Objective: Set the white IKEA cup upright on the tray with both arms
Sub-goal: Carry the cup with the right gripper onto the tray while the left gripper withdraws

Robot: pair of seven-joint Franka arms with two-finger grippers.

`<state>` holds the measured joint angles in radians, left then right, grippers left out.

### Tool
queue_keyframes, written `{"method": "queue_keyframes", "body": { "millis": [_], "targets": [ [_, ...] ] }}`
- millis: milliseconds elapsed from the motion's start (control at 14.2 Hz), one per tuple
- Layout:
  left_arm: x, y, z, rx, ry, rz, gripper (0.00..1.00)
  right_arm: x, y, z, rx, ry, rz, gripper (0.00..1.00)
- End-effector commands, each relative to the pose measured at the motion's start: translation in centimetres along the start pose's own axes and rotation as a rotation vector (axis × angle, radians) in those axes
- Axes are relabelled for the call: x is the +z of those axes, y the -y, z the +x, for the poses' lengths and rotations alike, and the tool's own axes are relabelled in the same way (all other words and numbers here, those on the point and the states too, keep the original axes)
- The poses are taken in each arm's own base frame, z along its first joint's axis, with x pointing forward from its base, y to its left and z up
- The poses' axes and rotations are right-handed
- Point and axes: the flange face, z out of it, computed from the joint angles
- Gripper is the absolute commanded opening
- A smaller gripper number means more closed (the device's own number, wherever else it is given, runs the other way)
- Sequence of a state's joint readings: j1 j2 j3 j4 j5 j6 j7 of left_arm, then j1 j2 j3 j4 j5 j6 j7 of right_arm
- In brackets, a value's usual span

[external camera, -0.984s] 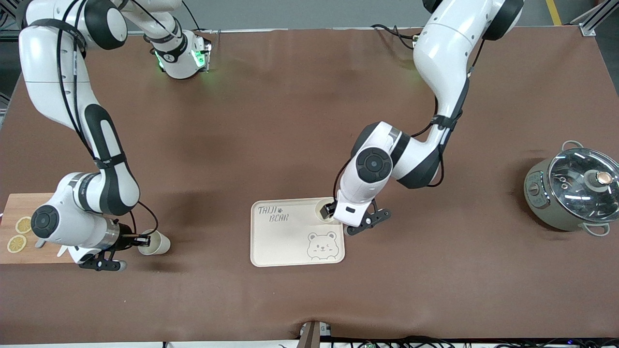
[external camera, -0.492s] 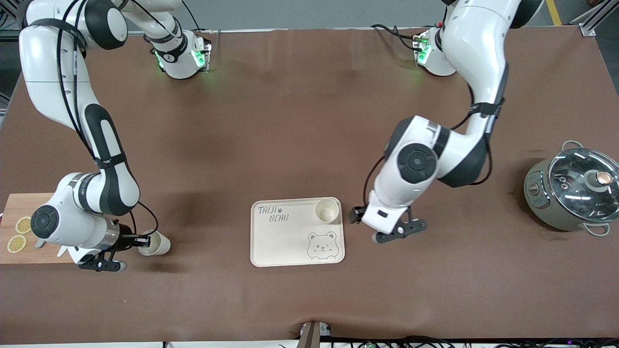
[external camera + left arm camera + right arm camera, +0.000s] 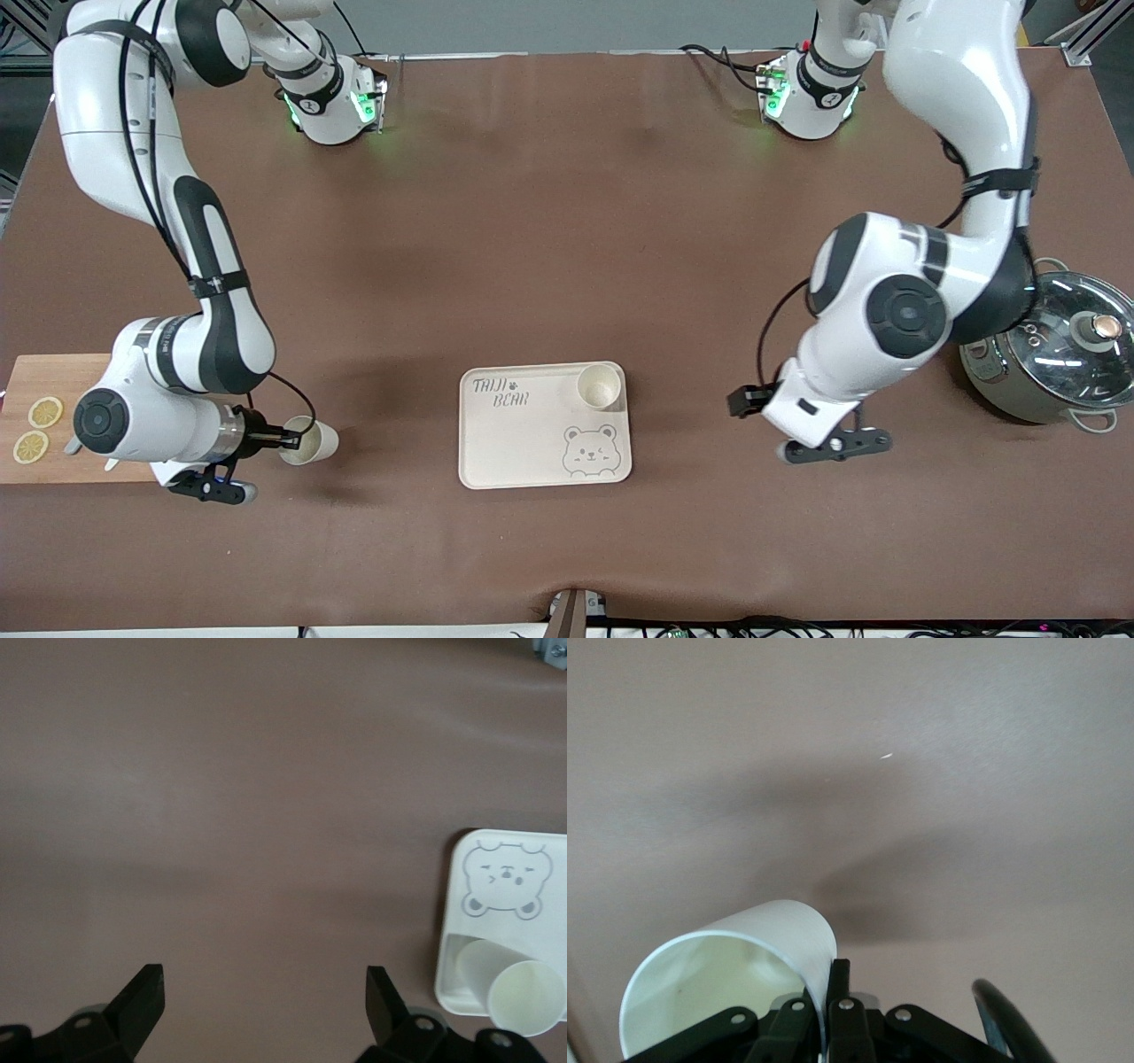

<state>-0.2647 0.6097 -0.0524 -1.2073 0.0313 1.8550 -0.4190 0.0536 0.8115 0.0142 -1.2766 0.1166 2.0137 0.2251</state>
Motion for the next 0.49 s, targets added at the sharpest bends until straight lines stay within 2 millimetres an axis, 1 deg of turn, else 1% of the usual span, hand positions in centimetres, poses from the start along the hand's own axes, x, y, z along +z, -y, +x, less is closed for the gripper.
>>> {"method": "queue_keyframes", "body": {
  "millis": [0,211,351,422],
  "targets": [
    [-2.7,3.3,-0.4,0.06,0.015,0.038,1.0,-0.4,4.1,-1.5,0.092,0.012,0.003,0.0],
    [-5.0,7.9,-0.3,0.113,0.053,0.049,1.0,0.3,9.8,-3.7,0.172,0.011,-0.013,0.0],
    [-6.5,10.9,0.0,0.164,0.056,0.046,1.0,0.3,11.9,-4.7,0.21,0.009,-0.014,0.0],
    [-7.3,12.2,-0.1,0.177,0.06,0.047,1.0,0.4,13.0,-5.2,0.226,0.01,-0.014,0.0]
  ]
}}
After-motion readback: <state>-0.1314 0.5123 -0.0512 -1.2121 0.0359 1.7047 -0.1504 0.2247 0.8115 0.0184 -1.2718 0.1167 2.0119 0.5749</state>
